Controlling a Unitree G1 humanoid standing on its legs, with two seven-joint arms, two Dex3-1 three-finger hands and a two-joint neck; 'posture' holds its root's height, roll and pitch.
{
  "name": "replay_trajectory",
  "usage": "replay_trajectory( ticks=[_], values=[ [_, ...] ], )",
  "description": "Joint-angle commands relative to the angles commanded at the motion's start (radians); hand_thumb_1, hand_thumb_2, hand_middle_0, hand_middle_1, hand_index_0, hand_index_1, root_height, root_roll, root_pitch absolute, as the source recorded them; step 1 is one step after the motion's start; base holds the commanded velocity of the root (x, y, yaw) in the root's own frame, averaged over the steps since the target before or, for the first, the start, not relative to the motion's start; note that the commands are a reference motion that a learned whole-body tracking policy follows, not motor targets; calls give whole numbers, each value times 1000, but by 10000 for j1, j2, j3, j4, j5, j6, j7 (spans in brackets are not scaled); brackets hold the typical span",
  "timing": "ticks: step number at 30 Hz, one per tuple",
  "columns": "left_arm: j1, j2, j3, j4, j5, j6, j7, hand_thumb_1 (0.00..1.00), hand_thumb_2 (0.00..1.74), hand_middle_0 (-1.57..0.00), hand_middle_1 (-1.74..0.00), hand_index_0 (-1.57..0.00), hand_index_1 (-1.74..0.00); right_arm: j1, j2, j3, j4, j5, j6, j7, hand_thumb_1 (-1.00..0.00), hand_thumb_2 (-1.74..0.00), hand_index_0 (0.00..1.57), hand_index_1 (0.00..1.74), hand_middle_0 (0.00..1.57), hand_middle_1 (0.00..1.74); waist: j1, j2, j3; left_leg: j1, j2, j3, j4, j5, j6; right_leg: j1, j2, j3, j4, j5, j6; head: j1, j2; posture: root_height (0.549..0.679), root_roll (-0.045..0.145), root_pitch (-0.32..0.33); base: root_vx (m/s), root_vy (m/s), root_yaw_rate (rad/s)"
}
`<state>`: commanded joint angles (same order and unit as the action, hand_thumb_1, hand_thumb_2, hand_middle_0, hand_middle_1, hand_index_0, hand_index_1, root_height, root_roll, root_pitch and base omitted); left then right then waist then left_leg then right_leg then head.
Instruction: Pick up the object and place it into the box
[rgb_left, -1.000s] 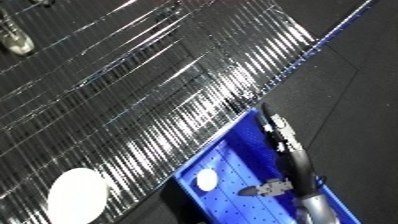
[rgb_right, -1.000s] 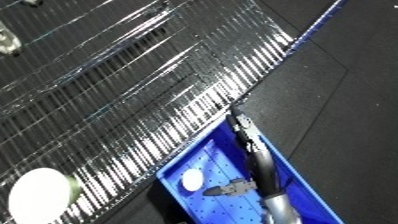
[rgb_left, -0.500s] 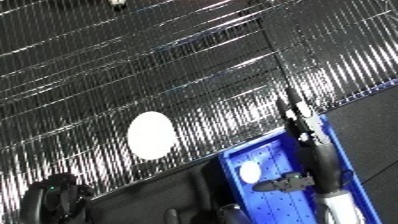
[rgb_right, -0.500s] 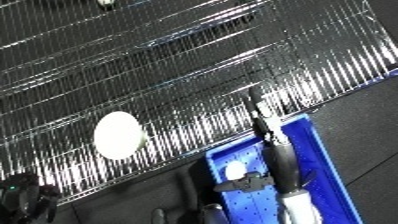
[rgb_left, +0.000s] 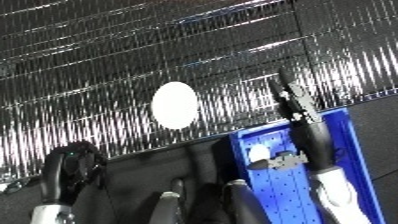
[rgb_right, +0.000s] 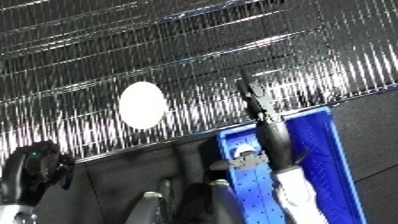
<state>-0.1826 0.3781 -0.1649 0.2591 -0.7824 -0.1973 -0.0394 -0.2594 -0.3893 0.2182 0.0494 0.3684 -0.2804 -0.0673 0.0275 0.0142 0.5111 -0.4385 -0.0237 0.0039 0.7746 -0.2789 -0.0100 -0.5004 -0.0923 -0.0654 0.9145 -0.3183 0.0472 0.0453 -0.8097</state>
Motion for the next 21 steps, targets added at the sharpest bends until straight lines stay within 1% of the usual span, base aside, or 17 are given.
replay_trajectory(
  ticks=[3, 9, 15, 18, 21],
  values=[
    [-2, 11, -52, -11, -28, -33, -16, 1000, 1740, -1570, -1740, -1570, -1740, -124, 67, 158, 85, 22, 81, 36, 0, 0, 0, 0, 0, 0, 75, 27, 6, -11, -53, -16, 35, 2, -12, -29, -31, -30, 70, -19, -9, 26, -82, 622, 75, -39, 63, 18, 142],
    [-1, 51, -24, -128, -64, -167, 97, 1000, 1740, -1570, -1740, -1570, -1740, -450, 151, 352, 345, 69, 137, 93, 0, 0, 0, 0, 0, 0, 248, 90, 17, -61, -181, -61, 290, -96, -13, -96, -118, -92, 278, -77, -32, 321, -122, 619, 81, -49, 64, 24, 138],
    [110, 108, 53, -411, -106, -109, 184, 1000, 1740, -1570, -1740, -1570, -1740, -764, 272, 472, 540, 162, 301, 230, 0, 0, 0, 0, 0, 0, 416, 205, 57, -164, -322, -80, 487, -149, -19, -233, -184, -141, 494, -124, -67, 457, -60, 615, 88, -54, 57, 43, 138],
    [238, 118, 53, -527, -205, -28, 190, 1000, 1740, -1570, -1740, -1570, -1740, -853, 375, 503, 651, 281, 333, 287, 0, 0, 0, 0, 0, 0, 498, 273, 82, -245, -418, -78, 625, -191, -4, -332, -221, -147, 602, -136, -90, 604, 39, 613, 92, -55, 52, 52, 137],
    [387, 142, -6, -615, -298, 12, 211, 1000, 1740, -1570, -1740, -1570, -1740, -967, 441, 617, 698, 251, 325, 202, 0, 0, 0, 0, 0, 0, 579, 339, 89, -348, -490, -63, 712, -210, 21, -470, -246, -159, 686, -131, -109, 788, 196, 612, 95, -51, 34, 52, 109]
  ],
)
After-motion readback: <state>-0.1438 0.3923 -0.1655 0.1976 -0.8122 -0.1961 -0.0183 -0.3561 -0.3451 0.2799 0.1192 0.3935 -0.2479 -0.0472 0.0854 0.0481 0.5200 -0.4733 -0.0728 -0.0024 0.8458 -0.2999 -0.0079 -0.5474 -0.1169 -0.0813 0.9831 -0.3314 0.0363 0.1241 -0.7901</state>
